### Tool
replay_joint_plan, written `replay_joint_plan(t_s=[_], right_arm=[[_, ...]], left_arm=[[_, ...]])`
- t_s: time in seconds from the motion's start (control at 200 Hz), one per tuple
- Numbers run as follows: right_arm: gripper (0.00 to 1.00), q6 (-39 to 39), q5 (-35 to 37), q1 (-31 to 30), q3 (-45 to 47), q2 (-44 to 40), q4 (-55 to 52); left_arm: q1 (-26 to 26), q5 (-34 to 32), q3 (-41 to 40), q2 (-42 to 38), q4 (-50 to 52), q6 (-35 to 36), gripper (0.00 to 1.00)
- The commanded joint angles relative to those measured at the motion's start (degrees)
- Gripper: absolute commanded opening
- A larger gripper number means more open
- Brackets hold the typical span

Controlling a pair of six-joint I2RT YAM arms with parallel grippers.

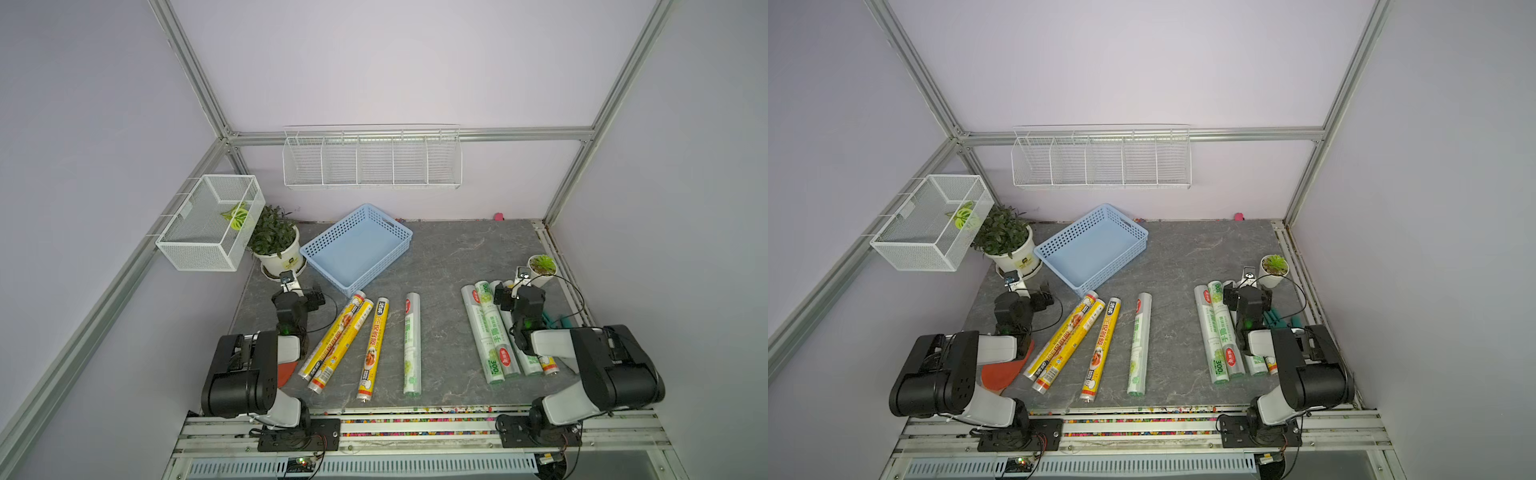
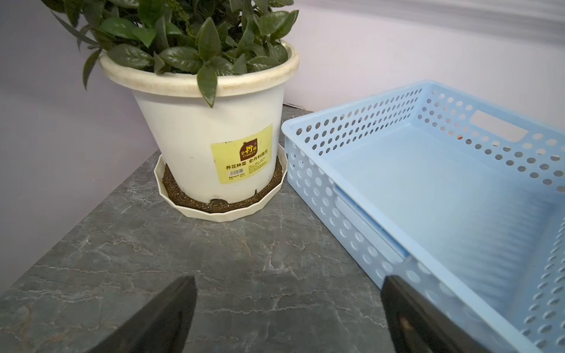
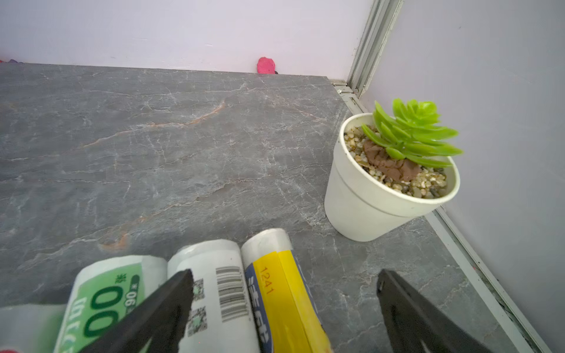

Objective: Put the plastic wrap into the basket
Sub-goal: Move the basket to the center of the board.

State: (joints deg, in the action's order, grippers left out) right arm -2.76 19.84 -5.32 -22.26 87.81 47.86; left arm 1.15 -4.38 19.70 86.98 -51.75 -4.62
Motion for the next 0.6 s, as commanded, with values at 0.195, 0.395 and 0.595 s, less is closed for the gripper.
replay_joint_plan(t_s=[0.195,0.395,0.595], right_arm=[[0.99,-0.76,-0.16,0.15,-0.29,0.13,0.63],[0.99,-0.75,-0.17,0.22,-0.25,0.08,0.72],[0.98,-0.12,-0.59,0.16,0.26,-0.65,0.96]], left_arm=[[0.34,0.87,1.04,-0.85,0.29,0.76,1.00],[0.35,0.88,1.03,-0.86,0.41,0.78,1.00],[0.35,0.07,0.79,-2.08,0.36,0.97,1.00]])
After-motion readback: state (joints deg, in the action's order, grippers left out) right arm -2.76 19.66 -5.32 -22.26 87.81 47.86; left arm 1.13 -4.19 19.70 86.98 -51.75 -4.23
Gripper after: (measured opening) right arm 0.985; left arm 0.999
